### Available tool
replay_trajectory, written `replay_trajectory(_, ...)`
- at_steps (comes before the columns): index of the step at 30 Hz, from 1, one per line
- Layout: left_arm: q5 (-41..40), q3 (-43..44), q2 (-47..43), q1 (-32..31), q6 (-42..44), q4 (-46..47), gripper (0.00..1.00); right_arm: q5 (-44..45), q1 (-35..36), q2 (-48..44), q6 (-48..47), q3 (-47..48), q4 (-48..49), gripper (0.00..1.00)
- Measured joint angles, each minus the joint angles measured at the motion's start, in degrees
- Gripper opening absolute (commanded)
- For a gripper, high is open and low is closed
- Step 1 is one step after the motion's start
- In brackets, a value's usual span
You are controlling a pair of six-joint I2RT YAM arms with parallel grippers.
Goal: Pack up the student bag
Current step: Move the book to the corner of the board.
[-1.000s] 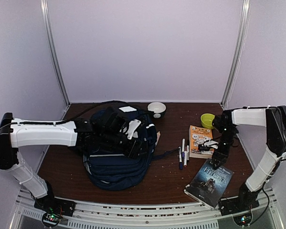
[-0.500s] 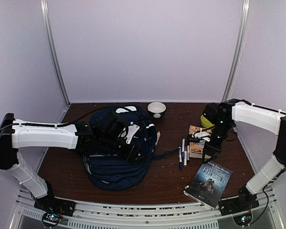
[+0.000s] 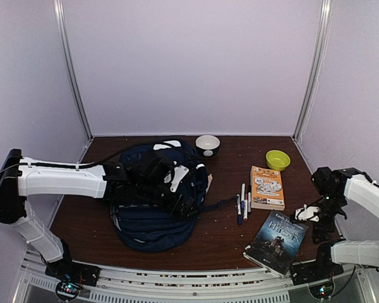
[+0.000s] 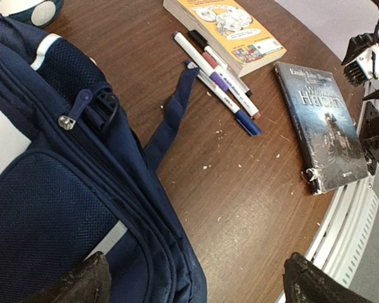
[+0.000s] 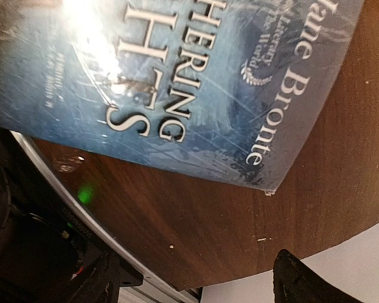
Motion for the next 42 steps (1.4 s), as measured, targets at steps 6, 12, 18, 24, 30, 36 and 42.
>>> replay_trajectory(6, -3.9, 0.6, 0.0, 0.0, 1.2, 0.0, 0.98, 4.7, 0.2, 3.1, -4.3, -4.7, 10.1, 0.8)
replay_trajectory(12, -5.4, -0.3, -0.8, 0.0, 1.5, 1.0, 0.98, 7.9, 7.6, 9.0, -3.4, -6.9, 20.9, 0.74)
replay_trajectory(18, -6.9, -1.0, -1.1, -0.1, -1.6, 1.0, 0.98, 11.4, 20.2, 12.3, 0.9, -5.3, 23.1, 0.7)
replay_trajectory(24, -7.7, -1.0, -1.1, -0.1, -4.2, -0.1, 0.89, 11.0, 32.7, 18.9, 6.7, -0.1, 30.1, 0.7)
replay_trajectory(30, -4.4, -0.3, 0.9, -0.1, -5.0, -0.8, 0.79, 7.4, 39.8, 32.6, 15.5, 13.7, 35.8, 0.67)
replay_trajectory(36, 0.4, -0.5, 2.5, -0.1, -6.4, -1.1, 0.73, 5.4, 40.5, 36.3, 22.9, 24.4, 37.3, 0.7)
replay_trajectory(42, 3.1, -0.7, 2.3, -0.6, -8.0, -2.2, 0.73, 3.9, 38.4, 24.9, 29.7, 24.3, 30.9, 0.69)
